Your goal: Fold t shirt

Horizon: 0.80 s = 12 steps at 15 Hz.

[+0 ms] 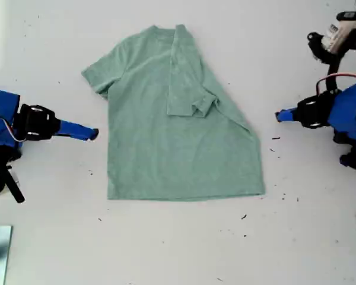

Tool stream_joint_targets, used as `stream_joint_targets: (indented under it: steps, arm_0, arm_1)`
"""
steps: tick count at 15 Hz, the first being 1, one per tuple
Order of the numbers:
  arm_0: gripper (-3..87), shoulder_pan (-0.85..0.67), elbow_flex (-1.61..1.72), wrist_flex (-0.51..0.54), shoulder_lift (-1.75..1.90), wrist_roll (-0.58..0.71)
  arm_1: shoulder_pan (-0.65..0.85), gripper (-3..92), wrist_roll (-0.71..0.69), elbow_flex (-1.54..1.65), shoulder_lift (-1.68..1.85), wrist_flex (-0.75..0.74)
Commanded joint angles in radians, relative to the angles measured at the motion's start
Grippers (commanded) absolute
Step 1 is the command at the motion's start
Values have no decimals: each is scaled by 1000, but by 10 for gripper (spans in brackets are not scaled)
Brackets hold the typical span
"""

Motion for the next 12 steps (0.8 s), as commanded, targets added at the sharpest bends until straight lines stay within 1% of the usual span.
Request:
stream_joint_targets:
  steps: [1,2,3,4,5,6,7,8,9,10,11,12]
  arm_0:
    - [-2,40,-11,9,8,-14]
    - [-2,40,-3,12,8,-15]
    - [23,46,-3,9,8,-18]
    - [51,71,-3,-40,8,-12]
    - [35,78,-9,-26,8,-18]
    - [35,63,-14,8,8,-87]
    - [1,74,-23,-41,8,-95]
    - [-2,64,-49,-48,8,-150]
    - [-2,48,-109,-26,-20,-204]
    - [-2,32,-218,-34,-172,-242]
    - [-2,25,-399,-28,-449,-242]
    - [-2,2,-620,69,-724,-241]
  arm_1:
    - [-94,23,500,41,15,11]
    - [-106,23,456,43,15,9]
    - [-109,23,459,44,15,8]
    - [-115,23,468,44,15,8]
    - [-135,23,486,44,15,8]
    - [-160,23,503,44,15,8]
    - [-164,23,514,44,15,6]
    - [-166,23,525,44,15,6]
    - [-172,23,532,44,15,6]
    - [-173,23,529,48,15,-2]
    - [-175,23,526,51,15,-9]
    - [-175,23,528,51,15,-11]
